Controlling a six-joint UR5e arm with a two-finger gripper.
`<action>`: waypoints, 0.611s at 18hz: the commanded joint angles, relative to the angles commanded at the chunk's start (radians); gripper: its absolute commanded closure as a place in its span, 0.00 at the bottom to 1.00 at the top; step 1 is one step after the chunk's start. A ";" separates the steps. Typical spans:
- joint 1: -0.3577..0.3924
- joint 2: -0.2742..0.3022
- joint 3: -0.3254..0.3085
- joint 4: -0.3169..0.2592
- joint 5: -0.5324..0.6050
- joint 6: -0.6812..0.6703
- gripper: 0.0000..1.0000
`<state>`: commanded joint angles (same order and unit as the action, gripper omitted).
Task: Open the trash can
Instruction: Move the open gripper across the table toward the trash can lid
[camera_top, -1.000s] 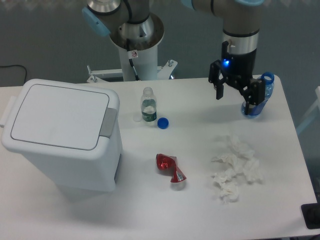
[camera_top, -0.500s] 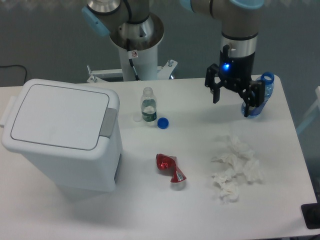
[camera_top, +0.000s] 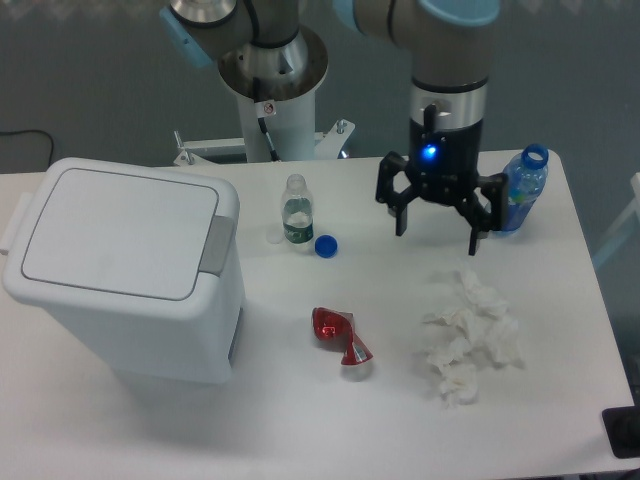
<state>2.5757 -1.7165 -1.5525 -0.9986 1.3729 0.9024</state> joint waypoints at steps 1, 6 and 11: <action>-0.011 0.000 0.008 0.000 0.000 -0.035 0.00; -0.051 0.009 0.008 0.000 0.003 -0.167 0.00; -0.088 0.008 0.022 0.000 0.002 -0.318 0.00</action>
<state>2.4881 -1.7089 -1.5309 -0.9986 1.3745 0.5847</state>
